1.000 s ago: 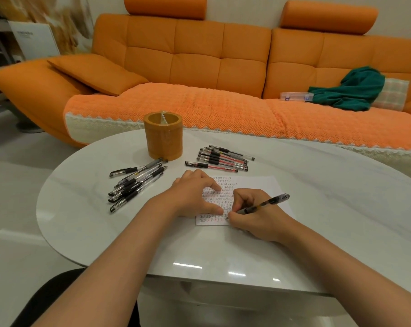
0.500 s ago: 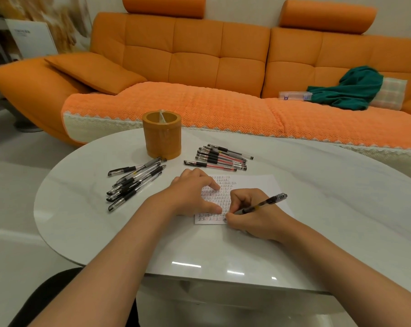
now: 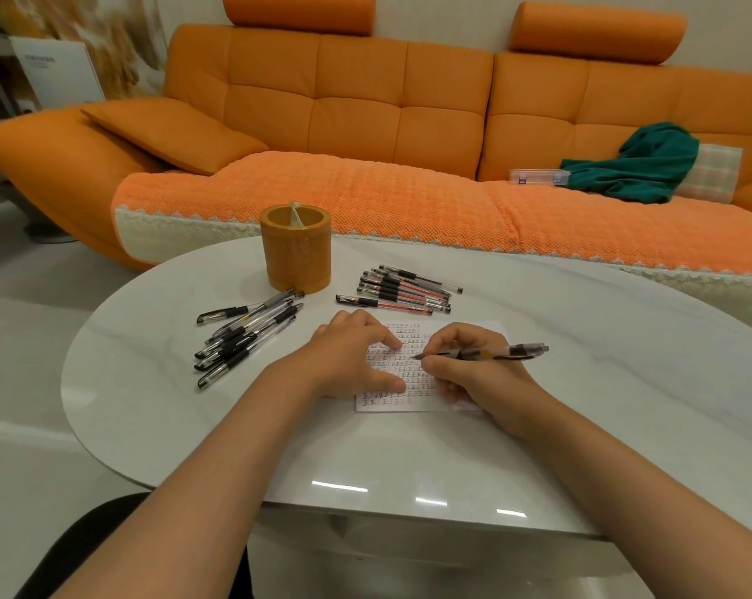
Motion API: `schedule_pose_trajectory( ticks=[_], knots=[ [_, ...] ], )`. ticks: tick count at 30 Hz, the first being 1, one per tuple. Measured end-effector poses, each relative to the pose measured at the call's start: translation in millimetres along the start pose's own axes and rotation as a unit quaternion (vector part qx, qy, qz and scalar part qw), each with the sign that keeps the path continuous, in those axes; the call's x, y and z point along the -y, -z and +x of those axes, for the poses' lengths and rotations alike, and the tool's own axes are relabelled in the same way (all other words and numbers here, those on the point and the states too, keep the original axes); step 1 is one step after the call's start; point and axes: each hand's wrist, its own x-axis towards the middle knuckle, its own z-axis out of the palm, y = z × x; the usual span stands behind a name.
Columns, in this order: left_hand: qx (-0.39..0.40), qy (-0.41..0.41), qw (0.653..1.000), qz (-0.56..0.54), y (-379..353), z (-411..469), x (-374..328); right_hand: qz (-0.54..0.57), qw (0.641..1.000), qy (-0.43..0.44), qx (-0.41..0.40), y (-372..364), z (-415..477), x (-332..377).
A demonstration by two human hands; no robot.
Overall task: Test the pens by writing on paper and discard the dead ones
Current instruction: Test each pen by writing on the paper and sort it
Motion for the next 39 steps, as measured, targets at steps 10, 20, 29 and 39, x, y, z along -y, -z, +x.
schedule_pose_trajectory(
  ticks=[10,20,29,39],
  knots=[
    [-0.003,-0.022,1.000,0.001,0,-5,3,-0.306,0.934,0.174,-0.059,10,16,7],
    [-0.156,0.030,0.985,0.072,9,-22,21,-0.541,0.836,0.091,-0.030,-25,19,8],
    [-0.170,0.144,0.946,0.235,25,-36,57,-0.545,0.835,0.071,-0.032,-40,22,9],
    [-0.153,0.136,0.955,0.212,27,-28,60,-0.514,0.856,0.050,0.018,-48,76,13]
  ],
)
